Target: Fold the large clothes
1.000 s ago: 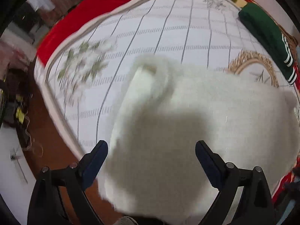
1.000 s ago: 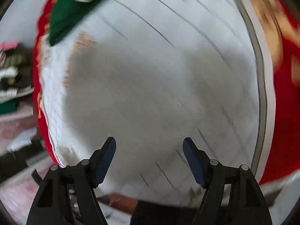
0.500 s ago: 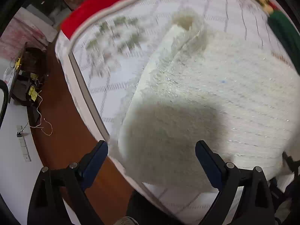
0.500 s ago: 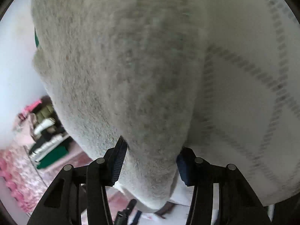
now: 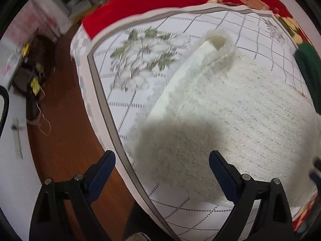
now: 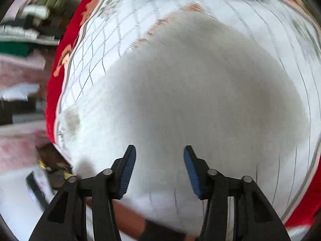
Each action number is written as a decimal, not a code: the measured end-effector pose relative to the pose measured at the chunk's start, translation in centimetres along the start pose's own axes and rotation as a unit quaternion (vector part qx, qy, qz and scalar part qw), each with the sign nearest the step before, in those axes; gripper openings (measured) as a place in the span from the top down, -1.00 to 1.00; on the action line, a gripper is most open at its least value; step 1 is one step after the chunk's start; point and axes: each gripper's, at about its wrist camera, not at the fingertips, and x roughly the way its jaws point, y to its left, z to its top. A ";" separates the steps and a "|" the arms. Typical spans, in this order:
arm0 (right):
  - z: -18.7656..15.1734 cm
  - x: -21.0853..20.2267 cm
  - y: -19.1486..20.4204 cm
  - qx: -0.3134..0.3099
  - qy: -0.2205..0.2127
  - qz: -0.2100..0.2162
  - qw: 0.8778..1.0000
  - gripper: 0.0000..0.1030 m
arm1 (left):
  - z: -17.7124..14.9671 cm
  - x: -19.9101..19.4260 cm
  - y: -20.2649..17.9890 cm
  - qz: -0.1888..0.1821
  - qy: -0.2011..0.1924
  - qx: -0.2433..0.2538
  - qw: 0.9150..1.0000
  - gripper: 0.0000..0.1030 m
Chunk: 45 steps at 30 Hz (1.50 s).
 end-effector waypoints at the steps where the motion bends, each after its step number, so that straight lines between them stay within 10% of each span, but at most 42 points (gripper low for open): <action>1: 1.7 2.1 0.7 -0.015 0.009 -0.028 0.999 0.27 | -0.3 0.1 0.3 -0.010 0.006 -0.014 1.000 -0.85; 5: 4.7 9.3 0.9 -0.022 0.066 -0.084 0.994 0.38 | -1.8 0.8 1.8 -0.082 0.033 -0.087 0.992 -0.85; 11: 5.2 8.3 1.1 -0.023 0.082 -0.074 0.994 0.34 | -3.3 5.0 3.0 -0.202 0.082 -0.234 0.947 -0.82; 18: 5.2 3.5 -2.8 0.002 0.099 0.020 0.995 0.30 | 1.1 2.9 1.6 -0.138 -0.062 -0.198 0.968 0.62; 23: 5.3 0.3 -2.1 -0.029 0.046 0.001 0.999 0.30 | 3.6 2.7 1.9 -0.153 -0.076 -0.186 0.968 0.64; 26: 6.7 2.4 -3.3 -0.020 0.047 -0.022 0.998 0.32 | 3.9 4.5 2.6 -0.183 -0.057 -0.175 0.966 0.47; 31: 9.1 4.2 -5.6 0.041 0.075 0.001 0.996 0.31 | 4.1 6.6 2.5 -0.267 -0.038 -0.173 0.947 -0.43; 37: 8.7 -2.8 -7.3 0.044 0.042 0.026 0.998 0.31 | 4.5 6.5 0.4 -0.233 -0.056 -0.177 0.955 -0.71; 45: 9.8 2.3 -6.8 0.058 0.117 -0.028 0.991 0.33 | 4.9 6.6 -0.7 -0.214 -0.066 -0.172 0.959 -0.89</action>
